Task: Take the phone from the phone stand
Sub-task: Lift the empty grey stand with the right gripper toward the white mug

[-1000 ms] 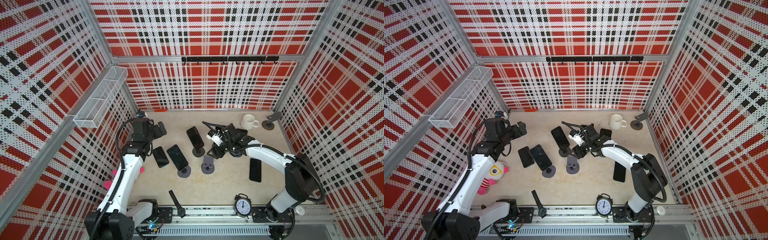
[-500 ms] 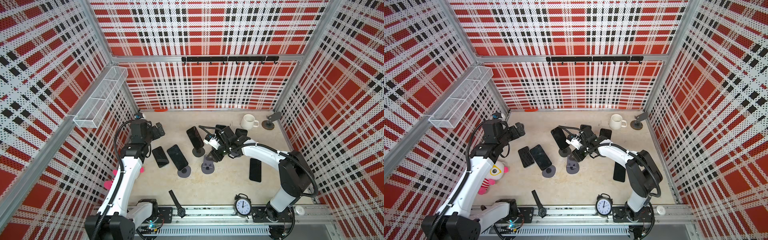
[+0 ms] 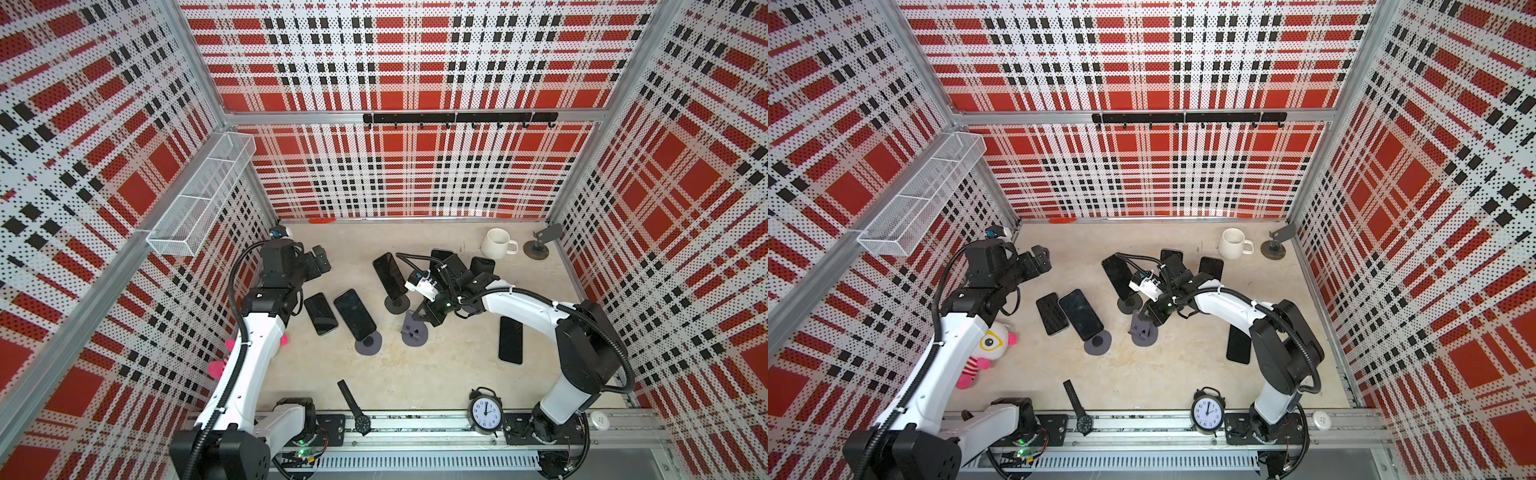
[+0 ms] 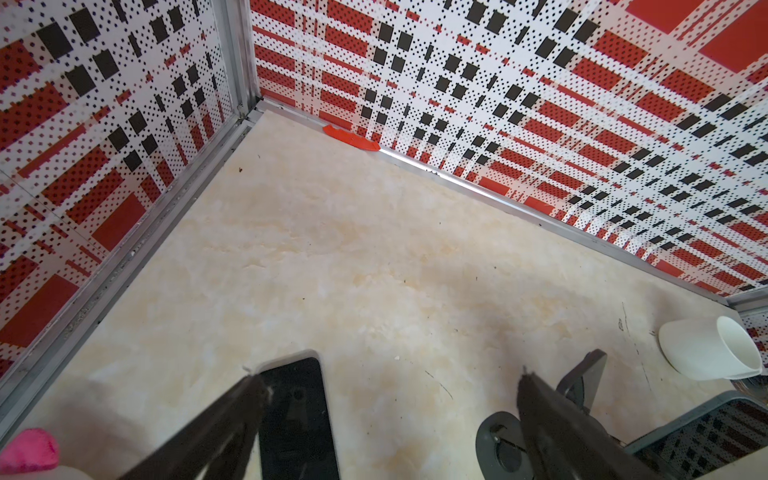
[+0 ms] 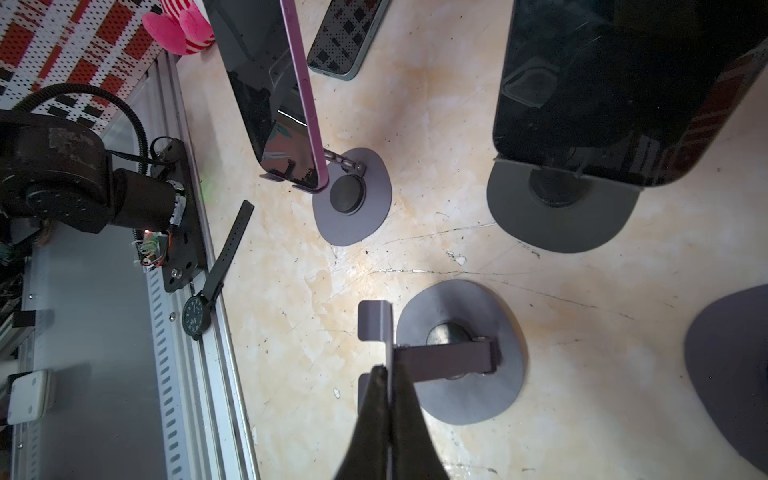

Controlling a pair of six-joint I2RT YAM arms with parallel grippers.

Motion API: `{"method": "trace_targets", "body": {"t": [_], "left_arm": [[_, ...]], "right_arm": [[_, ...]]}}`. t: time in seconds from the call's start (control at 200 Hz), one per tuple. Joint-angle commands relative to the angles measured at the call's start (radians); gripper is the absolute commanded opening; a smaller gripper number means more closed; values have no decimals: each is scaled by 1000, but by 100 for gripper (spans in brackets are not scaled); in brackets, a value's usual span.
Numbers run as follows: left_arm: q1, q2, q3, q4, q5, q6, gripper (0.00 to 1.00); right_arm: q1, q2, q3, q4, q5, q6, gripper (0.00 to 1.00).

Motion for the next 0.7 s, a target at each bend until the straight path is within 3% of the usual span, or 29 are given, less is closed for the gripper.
{"method": "trace_targets", "body": {"t": [0.0, 0.21, 0.446, 0.571, 0.691], "left_arm": [[7, -3, 24, 1, 11, 0, 98], [8, -12, 73, 2, 1, 0, 98], [11, -16, 86, 17, 25, -16, 98], [8, -23, 83, 18, 25, -18, 98], [9, -31, 73, 31, 30, -20, 98]], "right_arm": [[6, -95, -15, 28, -100, 17, 0], [-96, -298, -18, 112, -211, 134, 0], [-221, -408, 132, -66, -234, 35, 0], [-333, -475, 127, 58, -146, 152, 0], [-464, -450, 117, 260, -144, 346, 0]]}}
